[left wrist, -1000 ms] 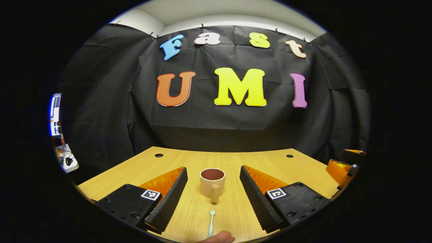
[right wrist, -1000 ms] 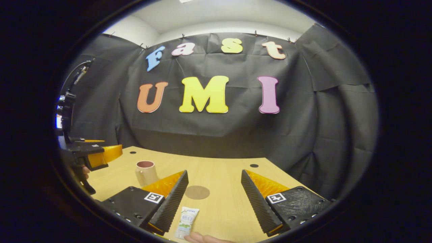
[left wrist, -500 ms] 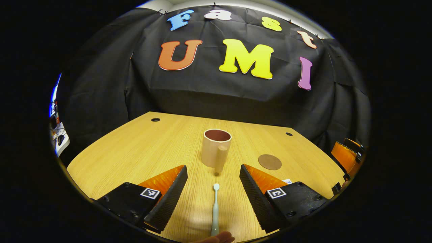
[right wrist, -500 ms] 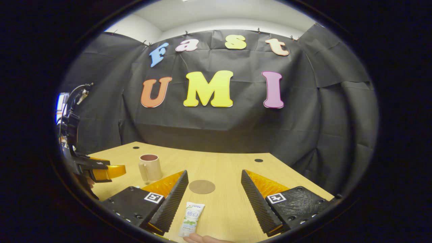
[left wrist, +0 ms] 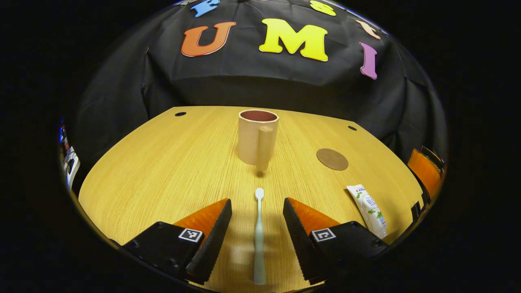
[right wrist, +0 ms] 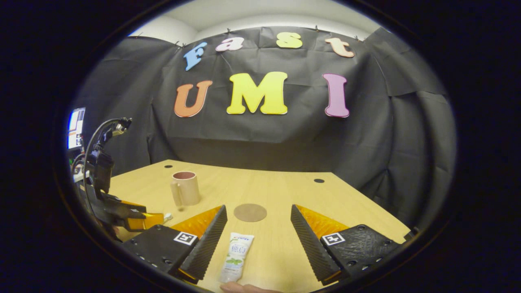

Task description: Put the toothbrush and toothpaste on the desktop into the cup, then pick up the cup and place it on the coaster on the desktop.

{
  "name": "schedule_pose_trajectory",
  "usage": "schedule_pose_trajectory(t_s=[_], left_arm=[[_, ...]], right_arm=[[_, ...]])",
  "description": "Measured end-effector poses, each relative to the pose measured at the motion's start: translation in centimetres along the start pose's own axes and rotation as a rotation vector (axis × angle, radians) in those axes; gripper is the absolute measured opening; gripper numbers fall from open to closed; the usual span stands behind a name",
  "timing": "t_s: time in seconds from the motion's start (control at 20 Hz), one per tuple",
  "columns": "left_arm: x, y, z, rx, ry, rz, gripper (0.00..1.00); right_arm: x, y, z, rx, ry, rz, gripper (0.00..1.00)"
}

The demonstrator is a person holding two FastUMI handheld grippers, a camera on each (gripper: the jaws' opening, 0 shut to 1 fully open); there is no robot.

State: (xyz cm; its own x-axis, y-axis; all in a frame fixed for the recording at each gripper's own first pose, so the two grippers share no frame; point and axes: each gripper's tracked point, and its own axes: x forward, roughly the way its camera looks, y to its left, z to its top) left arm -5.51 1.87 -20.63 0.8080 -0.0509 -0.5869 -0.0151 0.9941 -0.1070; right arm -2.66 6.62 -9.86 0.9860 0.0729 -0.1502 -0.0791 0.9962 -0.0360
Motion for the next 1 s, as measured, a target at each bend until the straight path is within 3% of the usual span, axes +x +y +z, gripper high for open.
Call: schedule_pose_trajectory(t_s=[0.25,0.5,0.55,0.6,0.9,0.95,1.0], left_arm=[[0.6,-0.6,-1.8,0.018,0.051,-0.006,0.73],[0.8,-0.4,-2.2,0.009,0.07,0.01,0.49],[0.8,-0.3,-2.3,0.01,0.073,0.013,0.5],[0.9,-0.2,-2.3,0.011,0.072,0.016,0.41],[1.1,0.0,-2.2,0.026,0.067,0.017,0.31],[1.2,0.1,-2.2,0.028,0.07,0.017,0.34],[1.3,0.0,-2.1,0.028,0.07,0.013,0.26]], right_arm=[[0.2,0.3,-0.9,0.005,0.017,0.009,0.93],[0.3,0.4,-1.2,0.034,0.033,0.025,0.95],[0.4,0.3,-1.4,0.038,0.036,0.022,0.95],[0.5,0.2,-1.5,0.04,0.038,0.02,0.95],[0.6,0.4,-1.5,0.047,0.043,0.027,0.95],[0.7,0.5,-1.6,0.044,0.046,0.027,0.95],[0.7,0.6,-1.6,0.041,0.05,0.026,0.93]])
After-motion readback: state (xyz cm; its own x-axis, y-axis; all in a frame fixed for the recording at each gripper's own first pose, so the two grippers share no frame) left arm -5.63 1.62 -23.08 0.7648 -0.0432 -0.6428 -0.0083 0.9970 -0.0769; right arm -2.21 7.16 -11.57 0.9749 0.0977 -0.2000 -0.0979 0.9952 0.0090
